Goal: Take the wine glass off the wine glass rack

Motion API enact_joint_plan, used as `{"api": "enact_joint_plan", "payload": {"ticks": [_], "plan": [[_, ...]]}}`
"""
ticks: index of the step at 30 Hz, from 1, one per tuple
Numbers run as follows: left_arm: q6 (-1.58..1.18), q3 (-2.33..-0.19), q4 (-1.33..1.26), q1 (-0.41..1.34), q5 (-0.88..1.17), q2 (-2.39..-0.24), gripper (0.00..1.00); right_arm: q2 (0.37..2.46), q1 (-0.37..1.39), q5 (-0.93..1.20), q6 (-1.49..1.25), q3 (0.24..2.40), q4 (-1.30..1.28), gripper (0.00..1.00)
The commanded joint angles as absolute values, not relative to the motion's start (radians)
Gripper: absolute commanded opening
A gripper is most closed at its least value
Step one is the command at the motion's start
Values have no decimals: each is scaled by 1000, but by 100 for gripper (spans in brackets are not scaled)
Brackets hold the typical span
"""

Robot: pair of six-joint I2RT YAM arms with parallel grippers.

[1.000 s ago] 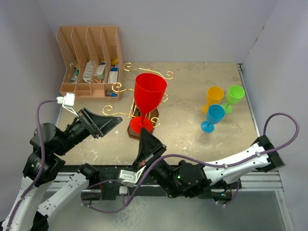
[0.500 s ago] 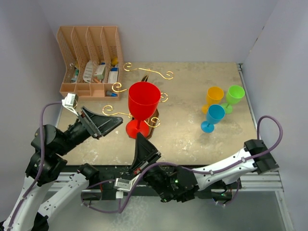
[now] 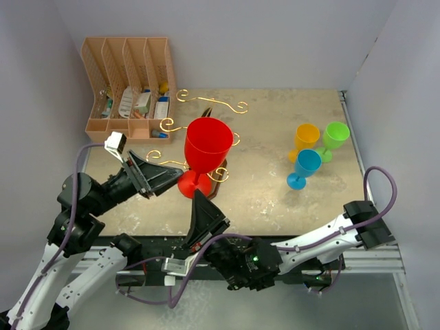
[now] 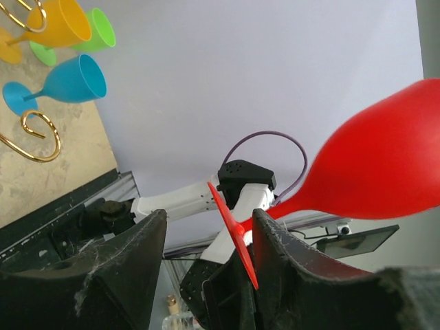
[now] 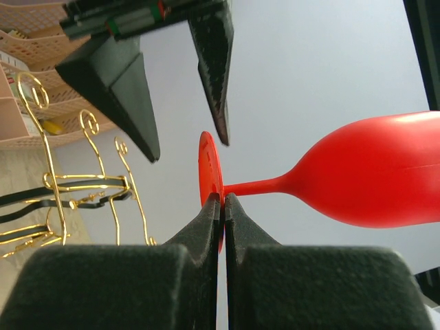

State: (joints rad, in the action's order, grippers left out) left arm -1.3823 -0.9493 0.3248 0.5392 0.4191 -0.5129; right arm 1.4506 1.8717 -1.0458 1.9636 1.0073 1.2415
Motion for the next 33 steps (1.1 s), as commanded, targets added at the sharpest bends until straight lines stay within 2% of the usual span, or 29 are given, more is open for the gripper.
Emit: {"api": "enact_joint_plan", "payload": {"ticks": [1, 5, 12, 17, 18, 22, 28, 30, 33], "plan": [[-1503, -905, 205, 540, 471, -502, 56, 1460, 1874, -982, 1957, 1017, 1323, 0], [-1549, -882, 175, 540, 482, -488, 54, 1464, 1867, -979, 1937, 1017, 1312, 0], [-1619, -838, 80, 540, 525, -481, 37, 1459, 1844, -983, 1888, 1015, 1262, 0], [-1674, -780, -35, 540, 596, -491, 33, 1441, 1819, -983, 1830, 1015, 1199, 0], [-1669, -779, -24, 540, 598, -489, 29, 1439, 1817, -985, 1823, 1015, 1190, 0], [-1683, -761, -51, 540, 599, -479, 1, 1442, 1815, -994, 1815, 1015, 1175, 0], [-1666, -769, -32, 540, 602, -488, 0, 1455, 1815, -1010, 1848, 1015, 1206, 0], [-1666, -761, -25, 540, 586, -481, 0, 1457, 1815, -1042, 1863, 1015, 1235, 9], [-1663, -740, -21, 540, 563, -474, 0, 1456, 1822, -1088, 1886, 1015, 1297, 37]]}}
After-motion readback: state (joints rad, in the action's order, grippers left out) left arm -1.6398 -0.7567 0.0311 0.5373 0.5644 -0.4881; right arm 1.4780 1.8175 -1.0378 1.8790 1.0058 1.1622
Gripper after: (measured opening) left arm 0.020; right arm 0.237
